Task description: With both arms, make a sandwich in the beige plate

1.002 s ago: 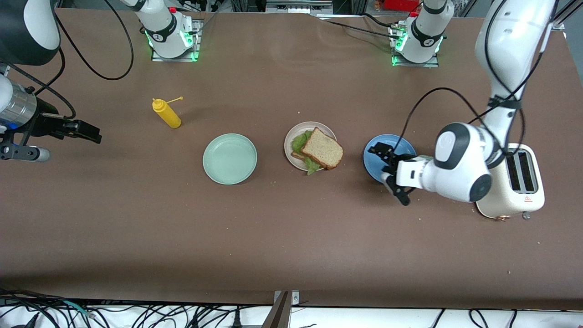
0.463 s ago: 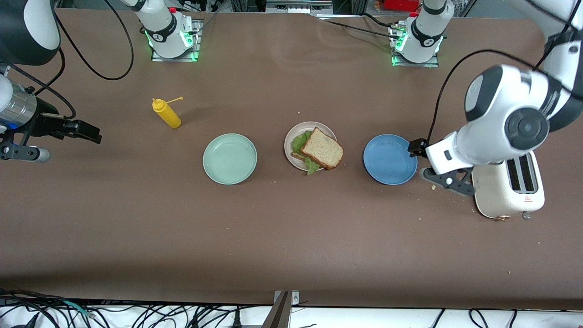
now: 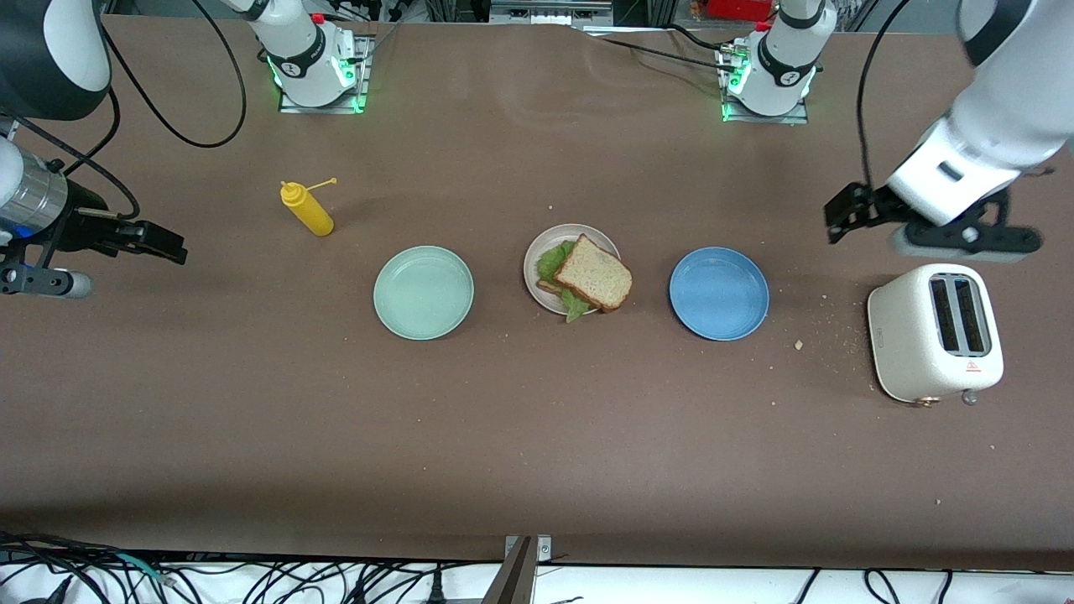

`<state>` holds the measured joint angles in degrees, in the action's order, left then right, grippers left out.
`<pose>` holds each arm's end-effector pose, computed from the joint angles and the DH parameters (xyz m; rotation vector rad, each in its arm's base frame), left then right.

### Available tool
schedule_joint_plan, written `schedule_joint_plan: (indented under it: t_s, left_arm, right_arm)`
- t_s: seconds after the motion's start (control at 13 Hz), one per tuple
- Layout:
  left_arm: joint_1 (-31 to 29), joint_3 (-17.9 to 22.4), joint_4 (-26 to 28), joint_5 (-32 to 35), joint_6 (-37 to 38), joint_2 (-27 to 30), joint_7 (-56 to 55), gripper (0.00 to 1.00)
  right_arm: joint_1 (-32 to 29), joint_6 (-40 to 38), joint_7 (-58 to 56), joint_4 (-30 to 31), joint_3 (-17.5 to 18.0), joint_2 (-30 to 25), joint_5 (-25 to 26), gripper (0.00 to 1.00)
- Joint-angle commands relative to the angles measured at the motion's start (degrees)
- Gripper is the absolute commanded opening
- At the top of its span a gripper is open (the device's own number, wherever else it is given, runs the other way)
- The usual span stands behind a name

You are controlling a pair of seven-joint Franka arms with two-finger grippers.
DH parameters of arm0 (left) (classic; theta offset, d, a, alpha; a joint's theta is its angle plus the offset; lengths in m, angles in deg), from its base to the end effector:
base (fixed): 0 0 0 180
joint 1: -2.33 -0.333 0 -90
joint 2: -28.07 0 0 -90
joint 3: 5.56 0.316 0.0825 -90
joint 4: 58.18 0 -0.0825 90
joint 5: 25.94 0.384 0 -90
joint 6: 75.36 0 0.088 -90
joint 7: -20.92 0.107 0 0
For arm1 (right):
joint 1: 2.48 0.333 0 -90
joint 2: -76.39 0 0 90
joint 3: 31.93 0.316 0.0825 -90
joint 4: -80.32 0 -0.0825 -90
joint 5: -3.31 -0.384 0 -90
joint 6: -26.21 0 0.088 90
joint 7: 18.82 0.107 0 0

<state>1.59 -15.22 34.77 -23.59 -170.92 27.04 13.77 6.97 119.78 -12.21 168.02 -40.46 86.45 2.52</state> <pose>0.5617 -0.0833 0.5988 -3.1071 0.0532 -0.0511 0.6074 0.0181 0.5475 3.1189 -0.1550 -0.1097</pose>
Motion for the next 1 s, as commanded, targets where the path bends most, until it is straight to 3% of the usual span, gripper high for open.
schedule_joint_plan:
  t_s: [0.0, 0.31, 0.93]
  left_arm:
    - [-2.9, -0.1, 3.7, -1.5, -0.2, 3.1, -0.5, 1.00]
    - [-3.6, 0.3, 1.5, -1.6, 7.4, 1.5, -0.4, 1.00]
    - [-2.6, -0.2, 0.7, -1.9, 7.6, 1.0, -0.2, 1.00]
  right_arm:
    - [-0.2, -0.4, -0.3, -0.4, 0.2, -0.1, -0.1, 1.00]
    - [-0.2, -0.5, -0.3, -0.4, 0.2, -0.1, -0.1, 1.00]
    - [-0.2, -0.5, -0.3, -0.4, 0.2, -0.1, -0.1, 1.00]
